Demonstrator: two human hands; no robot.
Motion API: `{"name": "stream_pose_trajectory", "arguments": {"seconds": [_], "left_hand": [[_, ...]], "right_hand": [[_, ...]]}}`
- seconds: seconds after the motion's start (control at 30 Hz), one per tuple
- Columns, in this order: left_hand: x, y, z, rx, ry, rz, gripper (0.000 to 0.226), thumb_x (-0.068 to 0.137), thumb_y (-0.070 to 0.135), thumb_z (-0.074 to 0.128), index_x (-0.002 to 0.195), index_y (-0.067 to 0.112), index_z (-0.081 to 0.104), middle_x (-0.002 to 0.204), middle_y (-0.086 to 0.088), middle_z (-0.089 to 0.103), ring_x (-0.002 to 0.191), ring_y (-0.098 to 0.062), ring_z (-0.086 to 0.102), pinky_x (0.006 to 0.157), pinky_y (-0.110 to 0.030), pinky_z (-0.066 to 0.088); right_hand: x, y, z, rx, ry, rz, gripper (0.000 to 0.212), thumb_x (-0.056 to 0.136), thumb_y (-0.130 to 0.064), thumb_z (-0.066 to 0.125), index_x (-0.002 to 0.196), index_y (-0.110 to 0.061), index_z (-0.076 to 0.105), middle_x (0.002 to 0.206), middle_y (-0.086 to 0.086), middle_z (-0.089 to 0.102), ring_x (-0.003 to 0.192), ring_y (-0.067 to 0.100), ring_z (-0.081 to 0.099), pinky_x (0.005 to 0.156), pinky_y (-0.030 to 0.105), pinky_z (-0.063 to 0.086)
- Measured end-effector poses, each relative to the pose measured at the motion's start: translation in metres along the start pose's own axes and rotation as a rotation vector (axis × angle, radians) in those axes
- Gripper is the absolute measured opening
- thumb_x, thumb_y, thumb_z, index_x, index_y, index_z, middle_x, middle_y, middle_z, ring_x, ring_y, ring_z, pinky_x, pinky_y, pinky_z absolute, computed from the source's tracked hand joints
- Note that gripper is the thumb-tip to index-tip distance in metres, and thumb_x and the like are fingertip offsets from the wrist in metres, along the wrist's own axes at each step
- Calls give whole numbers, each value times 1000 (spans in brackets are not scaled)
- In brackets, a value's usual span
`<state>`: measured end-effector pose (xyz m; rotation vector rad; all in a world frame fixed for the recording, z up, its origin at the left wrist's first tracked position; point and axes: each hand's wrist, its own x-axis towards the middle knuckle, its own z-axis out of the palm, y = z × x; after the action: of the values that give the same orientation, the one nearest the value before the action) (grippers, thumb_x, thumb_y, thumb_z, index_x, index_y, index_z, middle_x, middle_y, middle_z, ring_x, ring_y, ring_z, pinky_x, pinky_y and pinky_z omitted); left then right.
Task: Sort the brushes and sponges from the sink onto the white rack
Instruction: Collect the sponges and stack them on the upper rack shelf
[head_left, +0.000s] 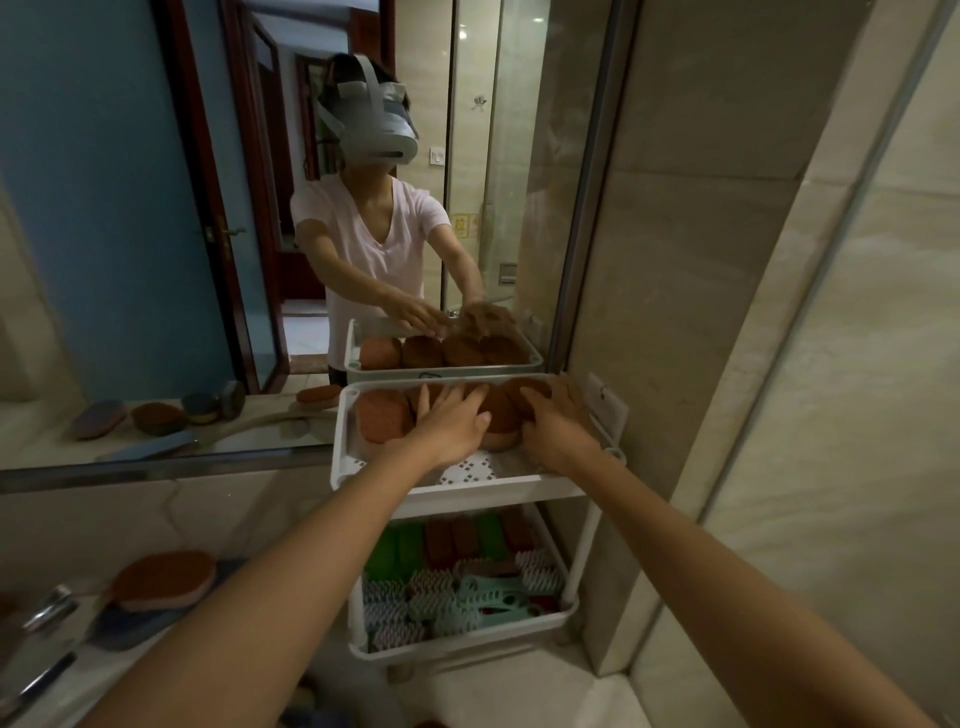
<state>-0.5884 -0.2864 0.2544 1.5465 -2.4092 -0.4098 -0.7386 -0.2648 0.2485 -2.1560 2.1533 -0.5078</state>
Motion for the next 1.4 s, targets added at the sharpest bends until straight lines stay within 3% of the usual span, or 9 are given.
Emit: {"name": "stream_pose_trajectory", "arguments": {"seconds": [0.13,0.27,0.43,0.57,0.73,0.97,1.2,1.3,1.4], "left_hand": [[-27,14,-14,-227,297,-45,40,99,17,35,139,12,38,145,-9,38,135,-25,35,113,-38,26],[-71,22,-20,-306,568,-91,26,95,9,40,112,3,59,117,-15,57,110,-28,53,91,-32,40],[-142,9,25,-383,708,-128,18,91,6,44,94,0,61,94,-15,63,88,-25,57,74,-29,40],[-193,-18,89,-397,635,-328,16,88,0,48,93,-3,62,89,-21,66,85,-31,61,68,-26,32],[-251,-52,154,-433,329,-656,22,92,3,41,104,-2,59,104,-22,64,100,-32,58,79,-31,39],[-337,-95,183,-360,-36,-710,48,85,-11,41,130,6,48,137,-14,48,127,-27,45,100,-26,36],[-396,-111,190,86,-696,-519,91,81,5,56,149,34,3,159,-3,-7,147,-24,-14,120,-47,0],[-404,-107,198,177,-704,-508,92,82,9,59,149,34,0,158,-7,-6,147,-26,-10,120,-45,4],[-405,-101,206,206,-578,-526,81,82,16,62,147,27,15,149,-9,18,141,-29,16,116,-42,16]], "right_hand": [[-24,-16,-5,174,318,-182,40,81,-6,48,120,-5,57,132,20,49,120,36,48,100,40,43],[-74,-36,17,231,629,-405,31,72,-10,42,94,-1,62,97,18,61,92,23,49,79,28,41],[-152,-39,97,430,479,-392,17,72,-7,43,88,-6,48,85,19,55,76,28,51,65,29,39],[-202,-27,173,320,-96,-243,32,81,-12,50,113,-6,51,114,20,54,101,38,55,80,38,46],[-231,-16,225,36,-597,-63,57,92,-24,49,142,-13,25,150,17,23,141,36,18,113,46,25],[-248,-25,234,-64,-511,-102,51,91,-21,50,136,-10,29,131,18,42,120,37,43,101,41,35],[-275,-64,235,17,-484,-242,53,88,-20,55,134,-6,32,133,19,41,118,38,44,98,40,37],[-283,-71,234,47,-525,-260,58,86,-24,59,134,-6,32,133,19,41,119,38,44,98,41,38],[-287,-69,228,72,-545,-260,58,84,-28,62,131,-7,35,130,18,43,117,38,46,98,41,39]]}}
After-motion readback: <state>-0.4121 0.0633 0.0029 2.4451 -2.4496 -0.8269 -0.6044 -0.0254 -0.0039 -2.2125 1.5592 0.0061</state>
